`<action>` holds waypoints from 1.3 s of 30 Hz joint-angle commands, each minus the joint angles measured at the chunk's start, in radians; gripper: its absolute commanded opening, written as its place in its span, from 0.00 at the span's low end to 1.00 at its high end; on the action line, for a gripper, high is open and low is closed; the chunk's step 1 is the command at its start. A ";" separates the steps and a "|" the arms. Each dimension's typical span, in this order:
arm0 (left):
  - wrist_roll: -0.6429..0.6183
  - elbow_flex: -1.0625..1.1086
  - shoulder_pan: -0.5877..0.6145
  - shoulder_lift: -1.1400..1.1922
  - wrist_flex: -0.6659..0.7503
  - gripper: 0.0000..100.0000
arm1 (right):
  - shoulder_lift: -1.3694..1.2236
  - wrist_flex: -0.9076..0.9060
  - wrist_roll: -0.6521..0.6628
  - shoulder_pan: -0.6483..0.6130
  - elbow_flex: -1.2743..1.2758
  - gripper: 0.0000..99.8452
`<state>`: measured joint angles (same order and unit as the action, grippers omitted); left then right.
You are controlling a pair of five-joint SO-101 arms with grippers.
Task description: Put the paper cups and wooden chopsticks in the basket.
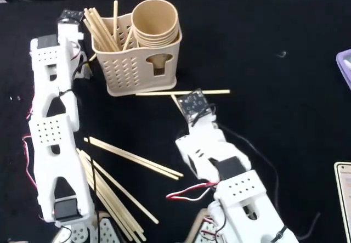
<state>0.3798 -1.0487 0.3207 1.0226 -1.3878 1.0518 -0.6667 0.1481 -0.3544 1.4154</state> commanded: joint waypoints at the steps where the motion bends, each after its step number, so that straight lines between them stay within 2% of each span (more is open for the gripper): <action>1: 0.008 -0.054 0.016 -0.006 0.029 0.21 | 0.019 0.020 -0.009 0.012 -0.005 0.12; 11: 0.014 -0.053 0.022 0.025 0.026 0.20 | 0.019 0.020 -0.009 0.012 -0.005 0.12; 17: 0.014 -0.045 0.071 0.026 0.026 0.05 | 0.022 0.020 -0.008 0.012 -0.005 0.12; 20: 0.014 -0.044 0.093 0.028 0.015 0.03 | 0.022 0.020 -0.008 0.012 -0.005 0.12; 24: 0.015 -0.054 0.105 0.018 -0.071 0.03 | 0.022 0.020 -0.008 0.012 -0.005 0.12; 31: 0.015 -0.054 0.137 0.015 -0.373 0.03 | 0.022 0.020 -0.008 0.012 -0.005 0.12; 34: 0.032 -0.044 0.199 0.011 -0.374 0.03 | 0.024 0.020 -0.008 0.012 -0.005 0.12; 39: 0.161 0.028 0.300 -0.080 -0.374 0.03 | 0.025 0.020 -0.008 0.012 -0.007 0.12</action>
<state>0.4872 -1.0625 0.5401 1.0334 -1.7469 1.0518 -0.6667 0.1481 -0.3544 1.4154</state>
